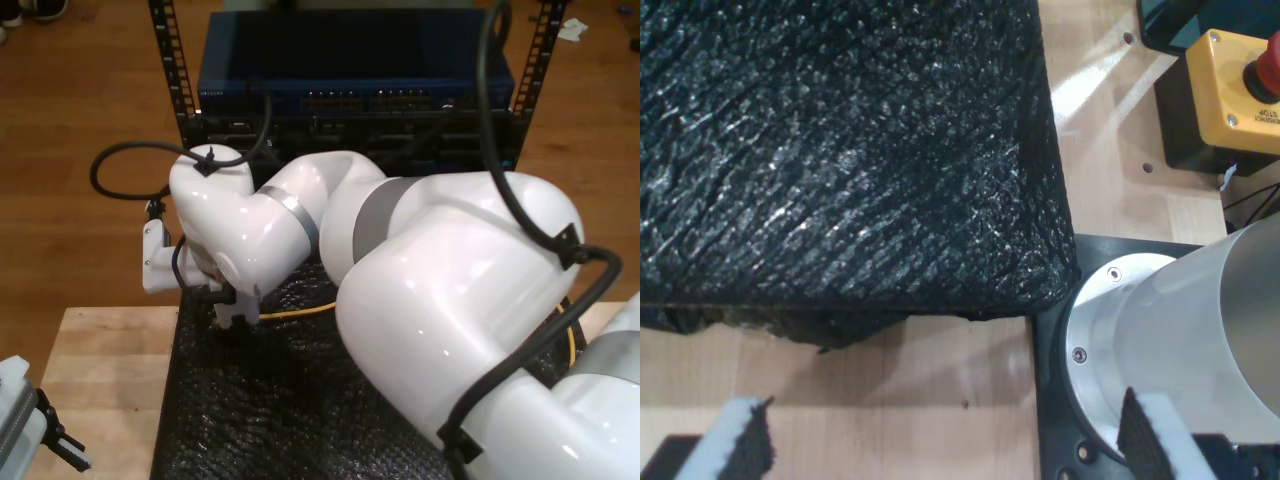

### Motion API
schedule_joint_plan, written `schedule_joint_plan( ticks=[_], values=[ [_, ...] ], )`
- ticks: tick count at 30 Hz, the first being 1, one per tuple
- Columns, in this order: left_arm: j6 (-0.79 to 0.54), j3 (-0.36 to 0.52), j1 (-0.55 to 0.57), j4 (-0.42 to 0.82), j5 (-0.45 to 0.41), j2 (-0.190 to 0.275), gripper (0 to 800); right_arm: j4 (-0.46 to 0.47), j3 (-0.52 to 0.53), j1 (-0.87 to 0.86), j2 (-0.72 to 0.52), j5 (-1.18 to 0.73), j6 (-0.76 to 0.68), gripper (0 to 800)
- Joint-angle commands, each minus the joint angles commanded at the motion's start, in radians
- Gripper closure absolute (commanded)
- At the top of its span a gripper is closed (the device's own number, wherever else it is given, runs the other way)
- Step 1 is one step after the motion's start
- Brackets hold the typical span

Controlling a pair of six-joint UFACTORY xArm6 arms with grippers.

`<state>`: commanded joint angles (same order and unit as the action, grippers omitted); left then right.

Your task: Grab the cable and plug it in

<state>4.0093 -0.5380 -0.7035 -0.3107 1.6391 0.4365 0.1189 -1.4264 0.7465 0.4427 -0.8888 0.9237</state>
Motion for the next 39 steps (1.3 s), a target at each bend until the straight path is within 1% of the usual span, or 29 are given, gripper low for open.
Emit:
schedule_joint_plan(
  ticks=[3,8,11,13,15,18,22,28,30,33,35,37,39],
  values=[
    [0.005,-0.002,0.002,-0.015,0.031,0.0,0,-0.005,0.0,-0.011,-0.023,-0.012,0.018,793],
    [0.003,-0.005,0.003,-0.11,0.046,-0.002,0,-0.009,0.011,-0.049,-0.081,-0.081,0.071,793],
    [0.006,-0.02,0.008,-0.155,0.048,0.002,0,-0.046,0.015,-0.066,-0.103,-0.114,0.118,793],
    [0.015,-0.025,0.018,-0.175,0.06,-0.002,0,-0.095,0.029,-0.083,-0.12,-0.135,0.157,793],
    [0.034,-0.028,0.052,-0.198,0.069,0.0,0,-0.152,0.048,-0.114,-0.15,-0.147,0.195,793],
    [0.081,-0.044,0.14,-0.245,0.069,0.0,0,-0.227,0.08,-0.169,-0.196,-0.149,0.239,793],
    [0.166,-0.054,0.252,-0.295,0.06,0.0,0,-0.258,0.133,-0.218,-0.261,-0.17,0.276,793],
    [0.235,-0.066,0.371,-0.402,0.012,-0.006,0,-0.29,0.236,-0.31,-0.399,-0.247,0.302,793],
    [0.253,-0.066,0.394,-0.433,-0.011,-0.011,0,-0.338,0.262,-0.345,-0.439,-0.29,0.331,793],
    [0.278,-0.066,0.417,-0.486,-0.048,-0.031,0,-0.437,0.285,-0.408,-0.483,-0.362,0.397,793],
    [0.284,-0.066,0.428,-0.512,-0.068,-0.043,0,-0.485,0.299,-0.45,-0.523,-0.405,0.445,792],
    [0.284,-0.069,0.451,-0.531,-0.086,-0.051,0,-0.512,0.315,-0.489,-0.565,-0.443,0.462,792],
    [0.285,-0.071,0.477,-0.539,-0.104,-0.052,0,-0.52,0.322,-0.52,-0.603,-0.473,0.462,792]
  ],
)
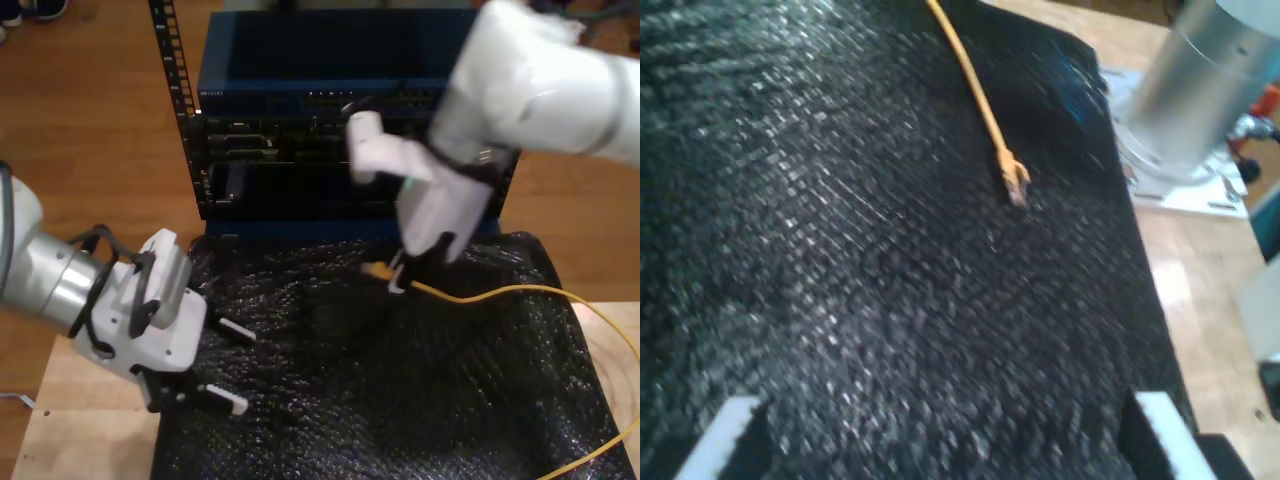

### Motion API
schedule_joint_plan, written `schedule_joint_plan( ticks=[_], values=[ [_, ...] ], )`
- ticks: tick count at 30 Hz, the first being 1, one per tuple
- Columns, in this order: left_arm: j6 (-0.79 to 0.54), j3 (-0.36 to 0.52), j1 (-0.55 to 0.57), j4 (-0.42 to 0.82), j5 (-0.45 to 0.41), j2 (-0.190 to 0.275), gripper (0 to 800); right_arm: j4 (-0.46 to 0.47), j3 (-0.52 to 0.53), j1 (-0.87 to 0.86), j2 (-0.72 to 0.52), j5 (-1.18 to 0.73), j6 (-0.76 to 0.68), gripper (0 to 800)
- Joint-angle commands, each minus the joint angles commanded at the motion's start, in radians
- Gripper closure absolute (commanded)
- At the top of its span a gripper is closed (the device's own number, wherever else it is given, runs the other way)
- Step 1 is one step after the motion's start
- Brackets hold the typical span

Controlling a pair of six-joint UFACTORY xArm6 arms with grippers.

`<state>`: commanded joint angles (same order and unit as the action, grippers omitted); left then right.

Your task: Grab the cable and plug it in

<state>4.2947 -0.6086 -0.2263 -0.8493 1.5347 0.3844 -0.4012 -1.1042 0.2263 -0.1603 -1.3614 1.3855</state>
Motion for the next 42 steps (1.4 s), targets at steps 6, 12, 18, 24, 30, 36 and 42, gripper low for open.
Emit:
schedule_joint_plan(
  ticks=[6,12,18,24,30,36,42],
  values=[
    [0.031,-0.032,0.06,-0.041,-0.054,-0.008,0,-0.006,-0.003,-0.028,-0.058,-0.049,-0.002,792],
    [0.064,-0.081,0.143,-0.118,-0.075,-0.041,0,-0.009,-0.009,-0.028,-0.068,-0.058,-0.003,792],
    [0.092,-0.1,0.157,-0.241,-0.144,-0.068,0,-0.035,-0.008,-0.028,-0.091,-0.06,-0.003,792],
    [0.097,-0.123,0.19,-0.285,-0.144,-0.095,0,-0.041,-0.003,-0.028,-0.1,-0.066,-0.003,792],
    [0.089,-0.163,0.192,-0.316,-0.132,-0.095,3,-0.057,0.003,-0.021,-0.103,-0.066,-0.005,792],
    [0.086,-0.173,0.193,-0.325,-0.1,-0.095,29,-0.081,0.021,-0.015,-0.104,-0.064,-0.015,792],
    [0.083,-0.172,0.196,-0.341,-0.068,-0.094,48,-0.083,0.021,0.023,-0.098,-0.061,-0.032,792]
  ],
)
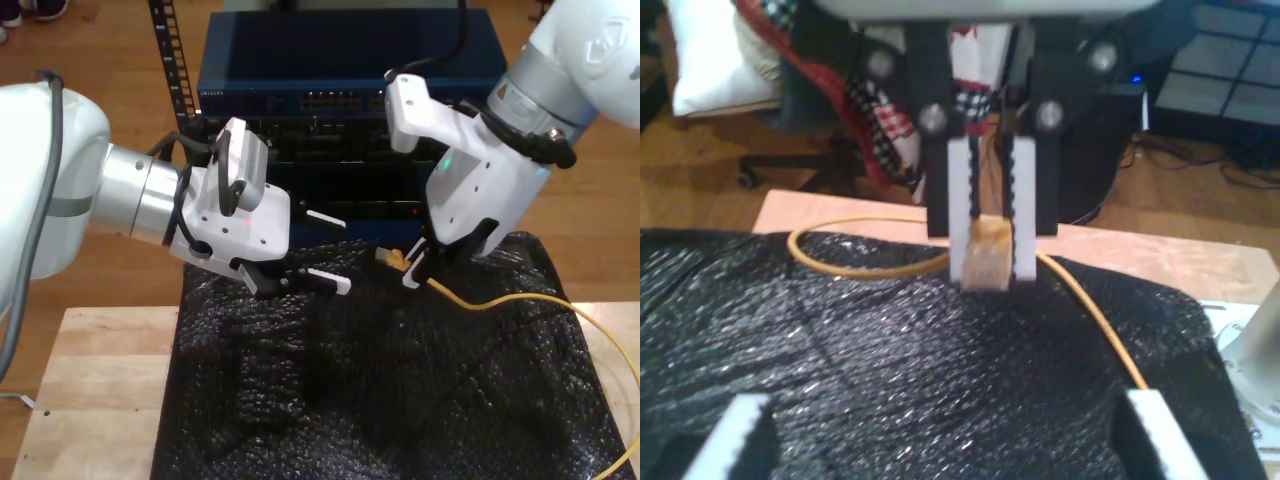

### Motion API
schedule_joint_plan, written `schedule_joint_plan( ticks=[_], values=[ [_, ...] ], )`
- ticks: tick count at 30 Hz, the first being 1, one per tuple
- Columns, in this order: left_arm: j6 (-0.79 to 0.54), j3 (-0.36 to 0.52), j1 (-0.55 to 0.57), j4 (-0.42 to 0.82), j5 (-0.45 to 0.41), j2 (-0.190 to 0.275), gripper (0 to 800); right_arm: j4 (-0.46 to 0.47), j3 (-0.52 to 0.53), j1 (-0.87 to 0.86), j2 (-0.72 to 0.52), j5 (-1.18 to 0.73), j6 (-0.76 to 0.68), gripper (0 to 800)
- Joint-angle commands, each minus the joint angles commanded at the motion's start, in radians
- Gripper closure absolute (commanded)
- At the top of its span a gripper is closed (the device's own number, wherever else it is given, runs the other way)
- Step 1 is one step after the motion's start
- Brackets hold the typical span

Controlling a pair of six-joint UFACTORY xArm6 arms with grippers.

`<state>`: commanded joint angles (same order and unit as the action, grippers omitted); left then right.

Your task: Grab the cable and plug it in

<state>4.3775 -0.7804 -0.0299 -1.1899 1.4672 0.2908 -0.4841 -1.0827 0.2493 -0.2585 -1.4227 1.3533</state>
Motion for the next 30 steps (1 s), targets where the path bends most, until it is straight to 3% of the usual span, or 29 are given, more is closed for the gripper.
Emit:
schedule_joint_plan(
  ticks=[14,22,30],
  values=[
    [-0.015,0.003,0.018,-0.003,0.014,-0.002,217,-0.002,0.011,0.02,0.021,0.005,-0.002,792],
    [-0.015,0.009,0.025,-0.003,0.017,-0.002,441,-0.002,0.011,0.02,0.025,0.006,0.0,792],
    [-0.011,0.014,0.025,-0.002,0.018,-0.003,514,0.002,0.012,0.02,0.025,0.008,0.002,791]
  ],
)
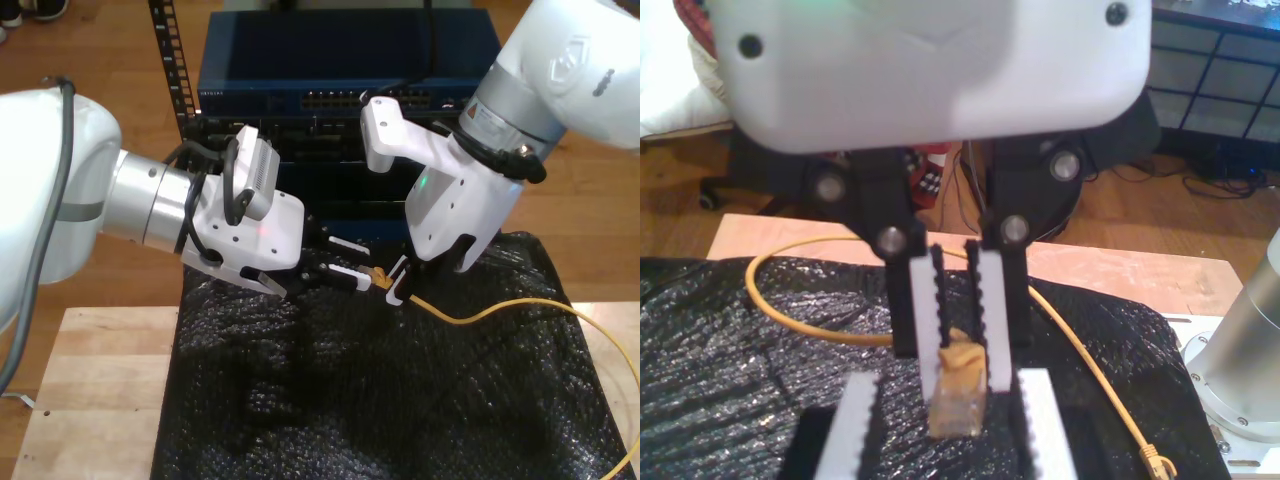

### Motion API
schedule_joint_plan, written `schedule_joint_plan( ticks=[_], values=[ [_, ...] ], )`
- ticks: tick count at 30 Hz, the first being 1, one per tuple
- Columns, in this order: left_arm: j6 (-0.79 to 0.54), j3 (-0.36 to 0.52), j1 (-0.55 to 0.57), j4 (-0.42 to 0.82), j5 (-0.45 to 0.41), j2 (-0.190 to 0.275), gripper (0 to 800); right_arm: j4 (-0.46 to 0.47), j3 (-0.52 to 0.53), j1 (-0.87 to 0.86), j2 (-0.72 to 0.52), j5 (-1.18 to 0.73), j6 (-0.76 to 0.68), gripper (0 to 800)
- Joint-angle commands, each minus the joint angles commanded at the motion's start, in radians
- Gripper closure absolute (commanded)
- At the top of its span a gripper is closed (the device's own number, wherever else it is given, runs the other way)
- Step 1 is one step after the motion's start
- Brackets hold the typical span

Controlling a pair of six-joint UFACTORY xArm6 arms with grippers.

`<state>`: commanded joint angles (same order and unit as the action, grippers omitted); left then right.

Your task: Grab the cable and plug it in

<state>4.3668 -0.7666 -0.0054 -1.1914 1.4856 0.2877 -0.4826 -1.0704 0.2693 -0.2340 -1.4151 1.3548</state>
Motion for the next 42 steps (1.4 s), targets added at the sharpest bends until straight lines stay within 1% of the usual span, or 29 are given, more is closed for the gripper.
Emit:
schedule_joint_plan(
  ticks=[6,8,11,16,28,34,37,38,40,41,42],
  values=[
    [0.005,0.0,0.0,0.0,0.005,0.0,523,0.0,0.002,0.0,0.0,0.003,0.0,790],
    [0.012,0.0,-0.002,0.0,0.023,0.0,559,0.0,0.002,0.0,0.0,0.003,0.0,790],
    [0.055,0.0,-0.002,0.0,0.041,0.0,559,0.0,0.002,0.0,0.0,0.003,0.0,790],
    [0.103,0.0,-0.002,0.0,0.046,-0.005,559,0.0,0.008,0.0,-0.002,0.005,0.002,790],
    [0.1,0.008,-0.002,0.005,0.038,-0.015,561,0.0,0.008,0.0,-0.005,0.003,0.002,789],
    [0.097,0.008,-0.002,0.005,0.037,-0.015,593,0.0,0.008,0.0,-0.003,0.003,0.002,789],
    [0.094,0.009,-0.002,0.006,0.035,-0.015,618,-0.002,0.008,0.0,-0.003,0.003,0.002,789],
    [0.092,0.011,-0.002,0.006,0.034,-0.015,644,-0.002,0.008,0.0,-0.003,0.003,0.002,789],
    [0.089,0.012,-0.002,0.006,0.025,-0.014,745,-0.002,0.008,0.0,-0.003,0.003,0.002,787],
    [0.089,0.015,-0.002,0.006,0.018,-0.014,768,-0.002,0.008,0.0,-0.003,0.003,0.003,784],
    [0.087,0.018,-0.002,0.006,0.012,-0.014,771,-0.002,0.008,0.0,-0.003,0.003,0.003,779]
  ],
)
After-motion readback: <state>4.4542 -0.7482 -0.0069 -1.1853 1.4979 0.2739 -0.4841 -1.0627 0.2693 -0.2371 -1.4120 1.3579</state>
